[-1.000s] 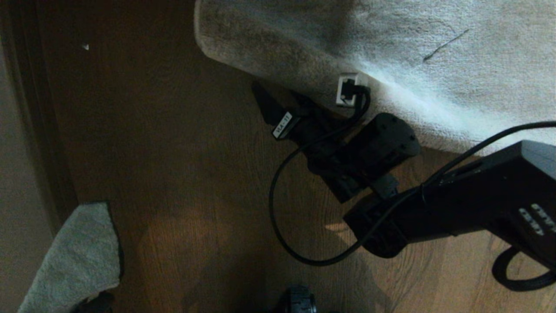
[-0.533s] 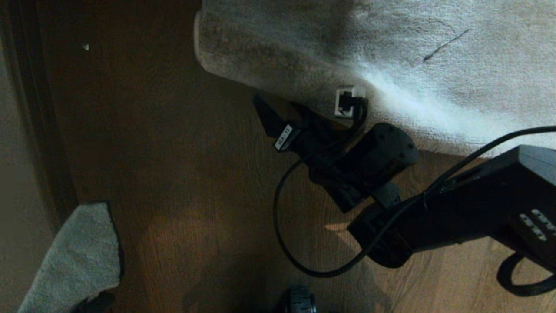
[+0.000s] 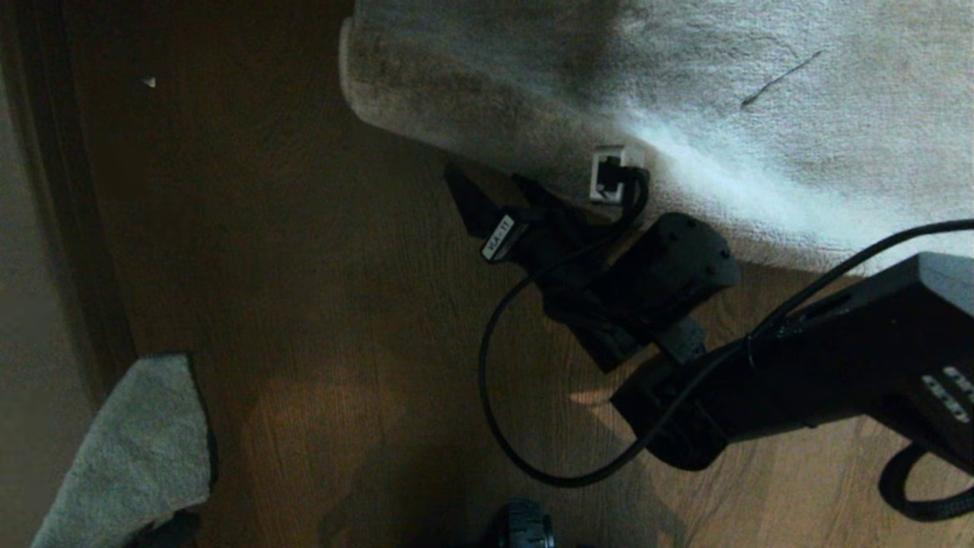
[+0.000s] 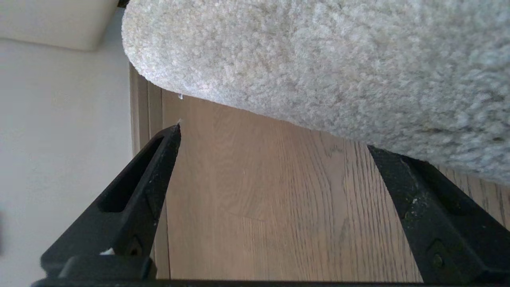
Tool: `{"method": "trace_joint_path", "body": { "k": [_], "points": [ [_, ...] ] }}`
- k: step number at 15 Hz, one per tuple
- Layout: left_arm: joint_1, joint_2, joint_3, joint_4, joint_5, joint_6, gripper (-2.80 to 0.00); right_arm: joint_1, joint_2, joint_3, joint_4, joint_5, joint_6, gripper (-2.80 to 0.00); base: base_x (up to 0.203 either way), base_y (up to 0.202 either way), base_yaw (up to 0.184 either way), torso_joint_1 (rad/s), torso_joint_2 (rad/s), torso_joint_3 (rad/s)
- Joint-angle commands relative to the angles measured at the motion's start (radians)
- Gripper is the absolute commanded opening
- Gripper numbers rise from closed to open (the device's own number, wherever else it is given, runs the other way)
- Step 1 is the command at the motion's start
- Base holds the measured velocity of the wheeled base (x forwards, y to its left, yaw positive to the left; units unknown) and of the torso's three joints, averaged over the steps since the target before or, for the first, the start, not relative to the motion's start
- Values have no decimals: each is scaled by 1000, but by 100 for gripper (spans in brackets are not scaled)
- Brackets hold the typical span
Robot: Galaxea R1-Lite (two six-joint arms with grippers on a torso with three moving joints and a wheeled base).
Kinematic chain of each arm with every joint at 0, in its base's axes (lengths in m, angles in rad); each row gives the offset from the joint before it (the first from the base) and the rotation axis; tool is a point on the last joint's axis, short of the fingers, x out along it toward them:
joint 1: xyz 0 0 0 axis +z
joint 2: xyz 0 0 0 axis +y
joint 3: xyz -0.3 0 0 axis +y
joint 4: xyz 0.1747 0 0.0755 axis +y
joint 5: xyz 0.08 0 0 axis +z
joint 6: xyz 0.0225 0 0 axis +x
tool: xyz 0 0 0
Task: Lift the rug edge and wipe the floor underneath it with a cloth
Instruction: Lift up the carpet
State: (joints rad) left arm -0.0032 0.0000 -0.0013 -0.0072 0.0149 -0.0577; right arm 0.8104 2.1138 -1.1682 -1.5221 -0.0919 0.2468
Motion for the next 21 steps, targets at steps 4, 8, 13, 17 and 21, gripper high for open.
{"method": "trace_joint_path", "body": {
  "k": [4,8,13,17,21],
  "points": [
    [0,0,0,-2,0,-1,-280,-5,13,-90,-48,-35,19,0,0,0,0,0,0,0],
    [0,0,0,0,0,-1,-280,-2,3,-125,-48,-65,95,0,0,0,0,0,0,0],
    [0,0,0,-1,0,-1,-280,-2,-15,-163,-48,-83,170,0,0,0,0,0,0,0],
    [0,0,0,0,0,-1,-280,-4,-31,-171,-48,-78,182,0,0,0,0,0,0,0],
    [0,0,0,0,0,-1,-280,-4,-21,-152,-48,-80,184,0,0,0,0,0,0,0]
  ]
}}
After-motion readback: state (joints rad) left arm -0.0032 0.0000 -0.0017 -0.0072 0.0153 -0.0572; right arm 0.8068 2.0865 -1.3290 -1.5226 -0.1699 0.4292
